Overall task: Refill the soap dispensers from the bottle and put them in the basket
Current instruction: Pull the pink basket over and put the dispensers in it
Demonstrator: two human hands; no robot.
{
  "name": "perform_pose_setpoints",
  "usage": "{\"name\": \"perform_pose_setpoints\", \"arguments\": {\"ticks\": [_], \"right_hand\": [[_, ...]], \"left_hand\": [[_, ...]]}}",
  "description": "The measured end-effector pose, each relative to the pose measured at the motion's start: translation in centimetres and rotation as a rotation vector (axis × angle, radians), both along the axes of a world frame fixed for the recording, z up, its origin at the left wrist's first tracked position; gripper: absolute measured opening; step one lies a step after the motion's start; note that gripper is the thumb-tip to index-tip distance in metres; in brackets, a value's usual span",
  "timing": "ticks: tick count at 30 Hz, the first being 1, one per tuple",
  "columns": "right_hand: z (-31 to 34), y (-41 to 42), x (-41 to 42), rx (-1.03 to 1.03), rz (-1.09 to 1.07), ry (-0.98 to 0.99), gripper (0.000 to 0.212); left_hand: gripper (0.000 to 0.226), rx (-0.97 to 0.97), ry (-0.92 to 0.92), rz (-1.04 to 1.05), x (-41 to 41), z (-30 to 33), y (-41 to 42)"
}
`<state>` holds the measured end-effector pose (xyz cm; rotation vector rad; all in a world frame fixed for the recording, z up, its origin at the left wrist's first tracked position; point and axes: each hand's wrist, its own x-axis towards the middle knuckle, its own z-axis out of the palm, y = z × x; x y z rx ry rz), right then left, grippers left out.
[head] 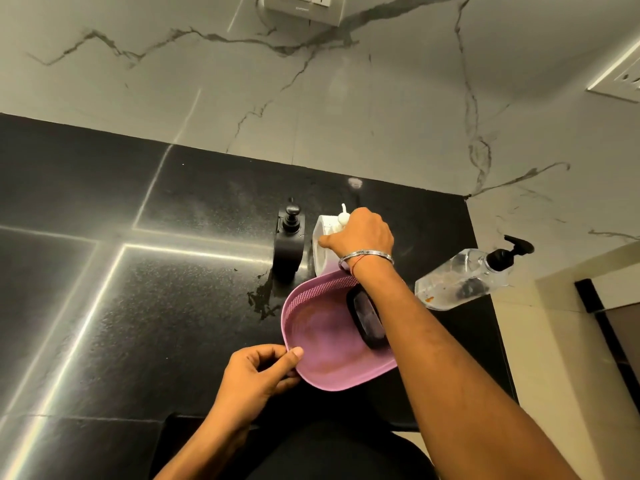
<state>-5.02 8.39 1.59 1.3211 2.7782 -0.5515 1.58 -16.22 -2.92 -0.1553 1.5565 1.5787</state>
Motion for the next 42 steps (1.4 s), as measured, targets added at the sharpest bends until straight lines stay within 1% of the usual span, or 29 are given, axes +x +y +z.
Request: {"name": "perform_pose_setpoints", "arguments": {"ticks": [2, 5, 6, 9, 11, 14, 16, 20, 24, 29, 34, 36, 37, 38, 41, 42], "right_hand": [[0.3, 0.2, 0.3, 0.009, -0.005, 0.037, 0.056], [2.8, 0.1, 1.5, 0.047, -0.018, 0.11, 0.058], [4.0, 0.0, 2.3, 0.058, -0.013, 0.148, 0.056], [7.7, -1.2, 6.0, 0.053, 0.02, 0.28, 0.039], [9.3, -2.6, 8.9, 0.046, 0.067, 0.318, 0.036], [9.0, -4.5, 12.1, 0.02, 0.085, 0.272, 0.036], [7.3, -5.4, 13.3, 0.011, 0.065, 0.222, 0.038], [3.1, -6.6, 14.6, -0.006, 0.044, 0.115, 0.042], [0.5, -6.6, 14.9, 0.047, 0.043, 0.084, 0.041], [-0.2, -6.6, 14.3, 0.077, 0.057, 0.005, 0.046], [-0.3, -7.1, 14.7, 0.071, 0.072, 0.045, 0.055], [0.1, -7.1, 15.5, 0.027, 0.057, 0.124, 0.058], [0.5, -6.9, 16.1, 0.016, 0.044, 0.187, 0.056], [0.9, -6.7, 16.8, 0.034, 0.027, 0.272, 0.049], [2.2, -5.7, 19.1, 0.055, -0.093, 0.642, 0.01], [2.3, -4.9, 19.7, 0.043, -0.164, 0.737, 0.007]], "left_hand": [[0.021, 0.0, -0.002, -0.004, 0.0, -0.2, -0.1], [0.021, -0.008, -0.004, -0.015, 0.0, -0.5, -0.1], [0.021, -0.009, -0.004, -0.019, -0.1, -0.6, -0.1], [0.02, -0.01, -0.003, -0.053, -0.4, -0.7, -0.2], [0.021, -0.008, -0.007, -0.066, -0.6, -0.8, -0.2], [0.025, 0.001, -0.013, -0.078, -0.6, -0.8, 0.0], [0.026, -0.003, 0.004, -0.082, -0.5, -0.8, -0.1], [0.03, -0.046, 0.16, -0.135, -0.4, -1.0, -0.4], [0.031, -0.055, 0.23, -0.166, -0.4, -1.3, -0.4], [0.027, -0.077, 0.283, -0.2, -0.5, -1.4, -0.5], [0.021, -0.096, 0.307, -0.192, -0.7, -1.3, -0.5], [0.019, -0.104, 0.315, -0.185, -0.7, -1.4, -0.6], [0.017, -0.106, 0.315, -0.179, -0.6, -1.5, -0.6], [0.016, -0.112, 0.317, -0.172, -0.6, -1.4, -0.5], [0.015, -0.139, 0.349, -0.153, -0.7, -1.5, -0.5], [0.015, -0.148, 0.363, -0.144, -0.8, -1.5, -0.4]]}}
